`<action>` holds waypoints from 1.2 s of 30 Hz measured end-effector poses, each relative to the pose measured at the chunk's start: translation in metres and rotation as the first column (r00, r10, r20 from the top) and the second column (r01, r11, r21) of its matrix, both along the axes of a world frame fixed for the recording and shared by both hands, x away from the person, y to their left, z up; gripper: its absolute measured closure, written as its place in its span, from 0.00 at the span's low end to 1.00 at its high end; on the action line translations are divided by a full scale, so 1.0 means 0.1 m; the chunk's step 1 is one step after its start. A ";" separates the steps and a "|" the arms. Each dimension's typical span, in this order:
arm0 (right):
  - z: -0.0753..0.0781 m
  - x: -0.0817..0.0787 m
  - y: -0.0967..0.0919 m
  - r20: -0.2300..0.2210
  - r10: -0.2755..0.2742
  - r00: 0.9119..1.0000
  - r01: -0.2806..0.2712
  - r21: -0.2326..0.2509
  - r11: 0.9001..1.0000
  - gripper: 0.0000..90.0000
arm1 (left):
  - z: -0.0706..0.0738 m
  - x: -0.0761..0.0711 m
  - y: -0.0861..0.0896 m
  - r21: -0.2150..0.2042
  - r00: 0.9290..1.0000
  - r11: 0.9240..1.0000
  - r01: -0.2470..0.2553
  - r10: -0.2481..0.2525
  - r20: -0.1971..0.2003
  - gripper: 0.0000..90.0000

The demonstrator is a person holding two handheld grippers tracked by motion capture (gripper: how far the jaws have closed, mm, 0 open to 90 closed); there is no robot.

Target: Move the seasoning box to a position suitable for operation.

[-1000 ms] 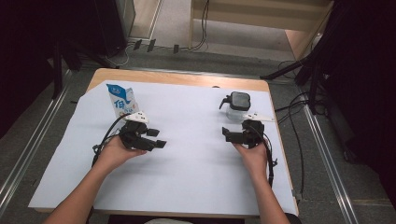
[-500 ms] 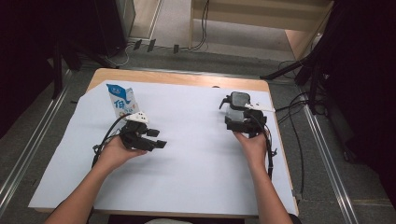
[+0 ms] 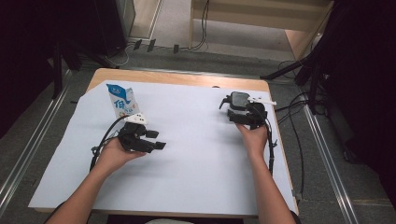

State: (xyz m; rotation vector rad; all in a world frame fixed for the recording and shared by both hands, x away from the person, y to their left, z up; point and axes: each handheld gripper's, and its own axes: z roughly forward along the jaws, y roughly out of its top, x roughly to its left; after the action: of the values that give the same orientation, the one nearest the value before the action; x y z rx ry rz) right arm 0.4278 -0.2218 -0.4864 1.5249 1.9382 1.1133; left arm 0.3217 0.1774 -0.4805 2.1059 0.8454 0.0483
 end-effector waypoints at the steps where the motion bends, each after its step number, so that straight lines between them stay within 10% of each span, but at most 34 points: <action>1: 0.00 0.01 0.01 0.009 0.002 1.000 -0.002 0.000 1.000 0.00 | 0.00 -0.01 0.01 -0.005 1.000 1.000 -0.001 0.001 -0.006 0.44; 36: -0.23 0.33 0.14 0.059 -0.096 0.994 0.097 -0.025 0.995 0.03 | -0.04 -0.23 0.20 -0.013 0.998 0.998 -0.068 0.068 -0.017 0.44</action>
State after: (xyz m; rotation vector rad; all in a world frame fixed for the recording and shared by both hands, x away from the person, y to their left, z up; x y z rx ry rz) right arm 0.4612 -0.2075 -0.5095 1.5381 1.8147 1.0731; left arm 0.2983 0.1972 -0.4842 2.0671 0.9254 0.0607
